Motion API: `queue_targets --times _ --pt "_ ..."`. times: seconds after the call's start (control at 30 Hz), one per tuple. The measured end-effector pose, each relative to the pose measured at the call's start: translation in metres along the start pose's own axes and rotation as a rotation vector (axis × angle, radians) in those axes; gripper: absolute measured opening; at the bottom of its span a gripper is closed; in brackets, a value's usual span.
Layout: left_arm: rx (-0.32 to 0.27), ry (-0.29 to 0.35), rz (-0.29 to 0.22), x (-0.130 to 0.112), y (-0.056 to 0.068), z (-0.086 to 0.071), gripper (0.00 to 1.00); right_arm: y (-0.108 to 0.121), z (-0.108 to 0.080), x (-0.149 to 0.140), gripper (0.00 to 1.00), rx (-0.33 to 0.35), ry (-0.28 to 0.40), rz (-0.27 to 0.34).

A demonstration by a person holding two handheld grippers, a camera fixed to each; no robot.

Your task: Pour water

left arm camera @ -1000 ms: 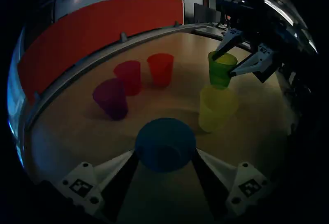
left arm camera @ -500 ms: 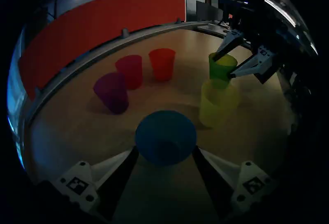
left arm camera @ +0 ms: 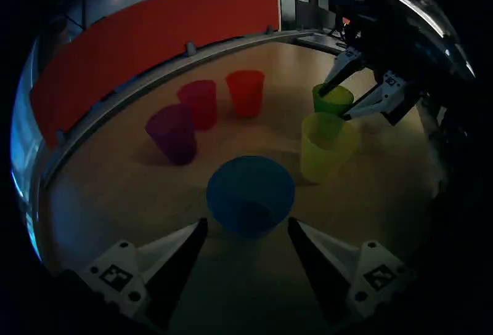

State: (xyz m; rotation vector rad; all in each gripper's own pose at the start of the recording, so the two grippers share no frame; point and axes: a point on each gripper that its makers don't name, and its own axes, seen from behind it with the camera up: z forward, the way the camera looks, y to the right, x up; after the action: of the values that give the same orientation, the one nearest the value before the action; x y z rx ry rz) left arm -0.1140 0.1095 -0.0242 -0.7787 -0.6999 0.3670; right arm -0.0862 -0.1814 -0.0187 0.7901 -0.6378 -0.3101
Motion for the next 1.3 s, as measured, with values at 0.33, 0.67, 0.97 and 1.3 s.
queue_targets --times 0.33,0.67,0.97,1.3 --pt "0.007 -0.002 0.002 -0.002 0.0 -0.003 0.97 0.0 0.0 -0.005 0.92 -0.005 -0.003 -0.001" --pt "0.015 0.005 0.003 0.0 0.002 -0.008 0.97 0.003 -0.003 -0.007 1.0 -0.041 0.001 0.011" --pt "0.04 0.019 -0.027 -0.004 -0.001 -0.018 0.97 0.001 -0.022 -0.011 1.0 -0.061 0.021 0.03" --pt "0.09 0.053 -0.098 -0.011 -0.002 -0.037 0.97 -0.001 -0.05 -0.027 1.0 -0.099 0.053 0.088"
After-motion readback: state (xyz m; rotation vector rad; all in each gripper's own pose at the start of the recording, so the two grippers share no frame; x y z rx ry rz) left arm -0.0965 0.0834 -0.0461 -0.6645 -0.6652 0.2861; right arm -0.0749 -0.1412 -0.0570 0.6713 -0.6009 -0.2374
